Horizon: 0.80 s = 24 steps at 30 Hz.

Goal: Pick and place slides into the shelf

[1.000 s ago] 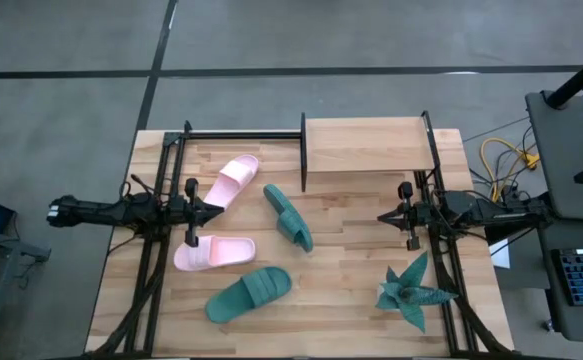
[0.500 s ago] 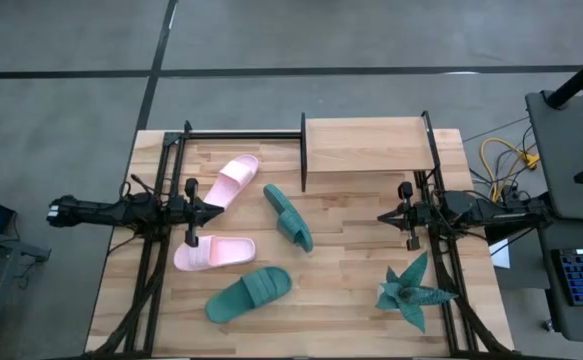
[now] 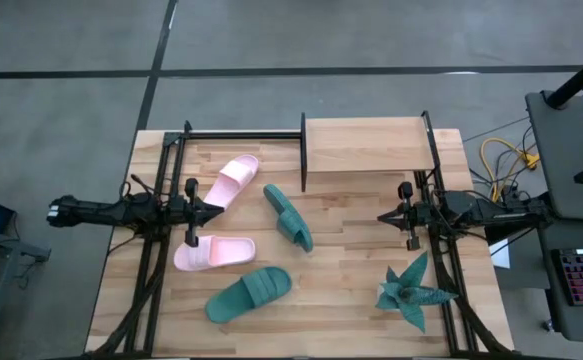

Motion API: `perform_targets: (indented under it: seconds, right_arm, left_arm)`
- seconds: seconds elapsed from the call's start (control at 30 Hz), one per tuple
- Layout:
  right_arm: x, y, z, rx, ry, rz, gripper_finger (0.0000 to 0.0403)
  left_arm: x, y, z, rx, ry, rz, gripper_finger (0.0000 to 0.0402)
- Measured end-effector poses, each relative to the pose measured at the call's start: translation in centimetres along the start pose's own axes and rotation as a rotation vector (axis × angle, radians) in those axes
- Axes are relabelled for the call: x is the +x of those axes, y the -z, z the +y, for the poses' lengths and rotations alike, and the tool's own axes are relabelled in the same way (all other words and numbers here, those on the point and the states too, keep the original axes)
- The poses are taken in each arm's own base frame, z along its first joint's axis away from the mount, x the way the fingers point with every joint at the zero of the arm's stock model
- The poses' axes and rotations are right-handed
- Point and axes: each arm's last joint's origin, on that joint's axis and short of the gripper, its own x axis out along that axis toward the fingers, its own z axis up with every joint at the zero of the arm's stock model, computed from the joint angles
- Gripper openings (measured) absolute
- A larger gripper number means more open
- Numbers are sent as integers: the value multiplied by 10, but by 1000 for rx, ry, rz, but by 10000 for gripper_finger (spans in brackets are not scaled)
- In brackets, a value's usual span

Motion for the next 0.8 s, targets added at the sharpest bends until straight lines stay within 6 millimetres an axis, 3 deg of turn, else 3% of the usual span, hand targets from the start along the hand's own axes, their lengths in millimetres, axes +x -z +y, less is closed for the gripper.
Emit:
perform_targets:
  seconds: [0.8]
  right_arm:
    - [0,-2,0,4,3,-24,9]
  left_arm:
    - [0,0,0,0,0,0,3]
